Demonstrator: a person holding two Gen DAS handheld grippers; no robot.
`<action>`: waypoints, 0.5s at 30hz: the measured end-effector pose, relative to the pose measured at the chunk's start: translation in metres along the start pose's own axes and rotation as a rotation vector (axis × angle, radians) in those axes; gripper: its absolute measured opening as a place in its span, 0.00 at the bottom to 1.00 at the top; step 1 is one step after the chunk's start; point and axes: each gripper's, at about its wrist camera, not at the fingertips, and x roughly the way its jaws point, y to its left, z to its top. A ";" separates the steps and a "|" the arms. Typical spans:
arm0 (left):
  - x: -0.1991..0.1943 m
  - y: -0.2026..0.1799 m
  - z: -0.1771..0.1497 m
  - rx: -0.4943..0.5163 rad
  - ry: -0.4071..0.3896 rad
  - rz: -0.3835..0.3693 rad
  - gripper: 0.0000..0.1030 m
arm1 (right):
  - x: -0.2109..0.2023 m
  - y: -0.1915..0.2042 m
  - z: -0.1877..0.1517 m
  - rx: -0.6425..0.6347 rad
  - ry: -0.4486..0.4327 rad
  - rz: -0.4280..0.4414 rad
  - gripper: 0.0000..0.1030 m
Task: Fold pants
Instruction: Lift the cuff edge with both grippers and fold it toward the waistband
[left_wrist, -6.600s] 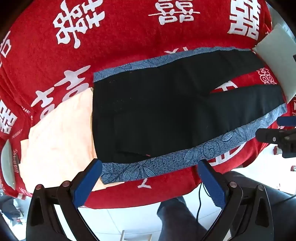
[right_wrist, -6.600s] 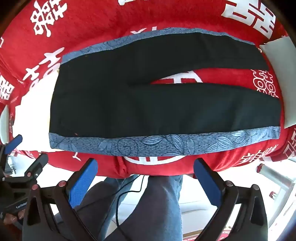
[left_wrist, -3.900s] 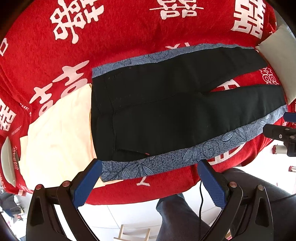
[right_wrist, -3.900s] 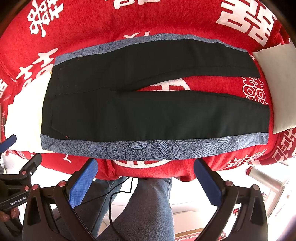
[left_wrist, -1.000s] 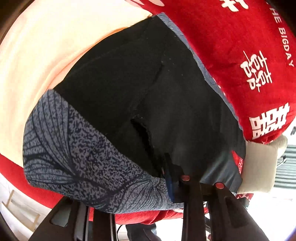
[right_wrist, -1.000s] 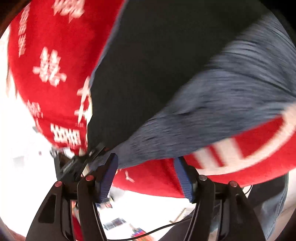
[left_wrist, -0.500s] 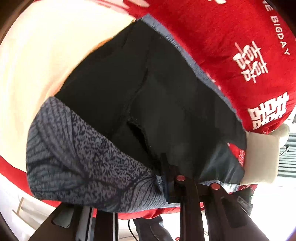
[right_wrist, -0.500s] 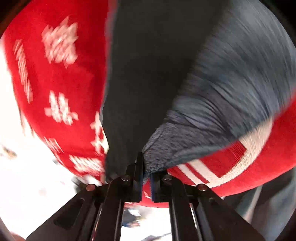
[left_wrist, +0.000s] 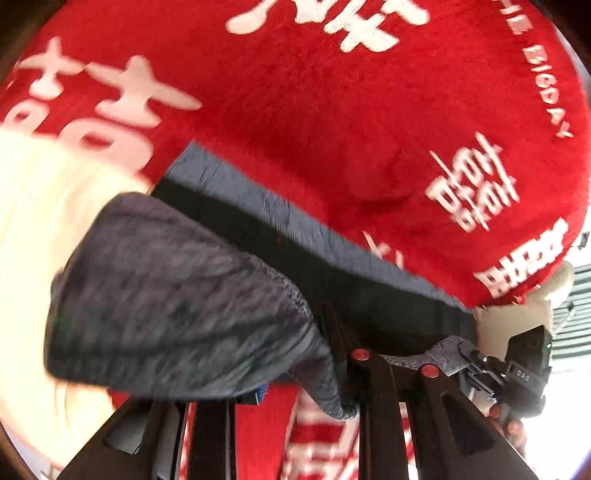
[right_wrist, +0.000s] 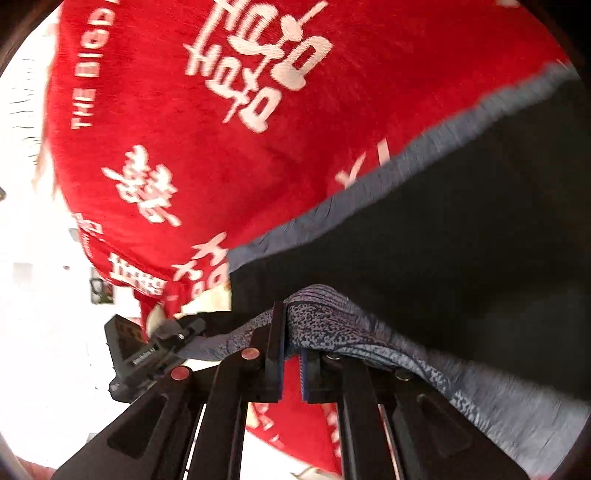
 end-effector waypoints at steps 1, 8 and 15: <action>0.011 0.000 0.011 0.006 -0.003 0.021 0.24 | 0.012 -0.001 0.015 -0.017 0.020 -0.021 0.06; 0.072 0.012 0.052 -0.003 0.024 0.147 0.33 | 0.092 -0.041 0.090 -0.005 0.150 -0.105 0.08; 0.026 -0.001 0.045 0.040 -0.012 0.228 0.82 | 0.093 -0.052 0.104 0.053 0.208 -0.054 0.30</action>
